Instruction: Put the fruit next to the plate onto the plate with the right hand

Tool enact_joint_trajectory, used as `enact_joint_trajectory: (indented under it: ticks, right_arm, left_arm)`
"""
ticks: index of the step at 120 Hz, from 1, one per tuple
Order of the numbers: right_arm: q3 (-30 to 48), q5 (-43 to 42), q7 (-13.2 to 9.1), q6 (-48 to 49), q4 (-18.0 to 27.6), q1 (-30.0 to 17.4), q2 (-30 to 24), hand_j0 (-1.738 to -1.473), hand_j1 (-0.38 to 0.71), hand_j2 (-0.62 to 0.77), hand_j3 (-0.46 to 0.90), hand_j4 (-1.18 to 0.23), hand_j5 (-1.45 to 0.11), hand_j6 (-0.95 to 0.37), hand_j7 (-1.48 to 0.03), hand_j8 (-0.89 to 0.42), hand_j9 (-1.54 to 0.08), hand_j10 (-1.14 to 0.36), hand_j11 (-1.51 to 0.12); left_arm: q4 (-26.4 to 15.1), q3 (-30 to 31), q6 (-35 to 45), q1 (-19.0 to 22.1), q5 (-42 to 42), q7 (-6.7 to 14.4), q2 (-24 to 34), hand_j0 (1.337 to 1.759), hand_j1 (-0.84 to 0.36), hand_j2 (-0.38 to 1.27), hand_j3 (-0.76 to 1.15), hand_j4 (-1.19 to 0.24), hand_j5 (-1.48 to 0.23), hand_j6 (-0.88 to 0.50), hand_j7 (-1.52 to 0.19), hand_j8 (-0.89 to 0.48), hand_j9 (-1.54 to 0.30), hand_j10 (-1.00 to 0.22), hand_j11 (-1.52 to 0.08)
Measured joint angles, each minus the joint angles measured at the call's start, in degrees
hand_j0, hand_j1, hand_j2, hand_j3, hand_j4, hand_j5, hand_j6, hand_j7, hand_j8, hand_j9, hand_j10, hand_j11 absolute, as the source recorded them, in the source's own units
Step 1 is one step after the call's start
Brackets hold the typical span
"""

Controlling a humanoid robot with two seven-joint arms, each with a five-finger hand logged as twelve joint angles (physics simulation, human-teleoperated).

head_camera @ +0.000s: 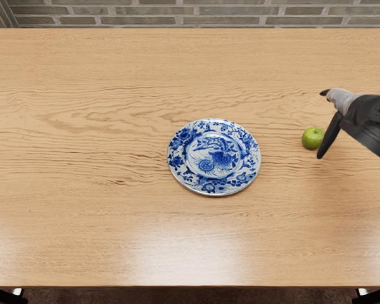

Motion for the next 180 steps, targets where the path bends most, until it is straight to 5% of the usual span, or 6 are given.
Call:
enact_joint_trajectory:
  ticks: [33,73,127,180]
  right_arm:
    - [-2.0,5.56,-3.24,-4.29,-1.19,-0.27,7.42,-1.658,-0.31,-0.01,0.0,-0.04,-0.05,-0.04,-0.05,-0.04,-0.05,-0.04,-0.05]
    - [-1.72,1.94,-3.9,-4.61,-4.22,-2.19,10.4,-1.658,-0.29,-0.01,0.0,-0.05,-0.06,-0.05,-0.06,-0.05,-0.06,-0.05,-0.06]
    - [-1.64,1.11,-3.97,-4.62,-5.95,-4.9,11.76,-1.658,-0.06,-0.05,0.0,-0.24,-0.31,-0.24,-0.31,-0.23,-0.31,-0.24,-0.31]
    - [-1.59,0.65,-3.98,-4.75,-10.33,-7.37,11.89,-1.658,-0.01,-0.05,0.0,-0.32,-0.36,-0.3,-0.38,-0.27,-0.38,-0.3,-0.38]
  left_arm:
    - [0.0,0.0,0.0,0.0,0.0,0.0,0.0,1.658,0.06,0.05,0.0,-0.24,-0.32,-0.24,-0.32,-0.24,-0.32,-0.24,-0.32]
    - [0.0,-0.01,0.0,0.0,0.0,0.0,0.0,1.658,0.06,0.05,0.0,-0.24,-0.32,-0.24,-0.32,-0.24,-0.32,-0.24,-0.32]
    - [0.0,0.01,0.0,0.0,0.0,0.0,0.0,1.658,0.06,0.05,0.0,-0.24,-0.32,-0.24,-0.32,-0.24,-0.32,-0.24,-0.32]
    - [0.0,0.0,0.0,0.0,0.0,0.0,0.0,1.658,0.06,0.05,0.0,-0.24,-0.32,-0.24,-0.32,-0.24,-0.32,-0.24,-0.32]
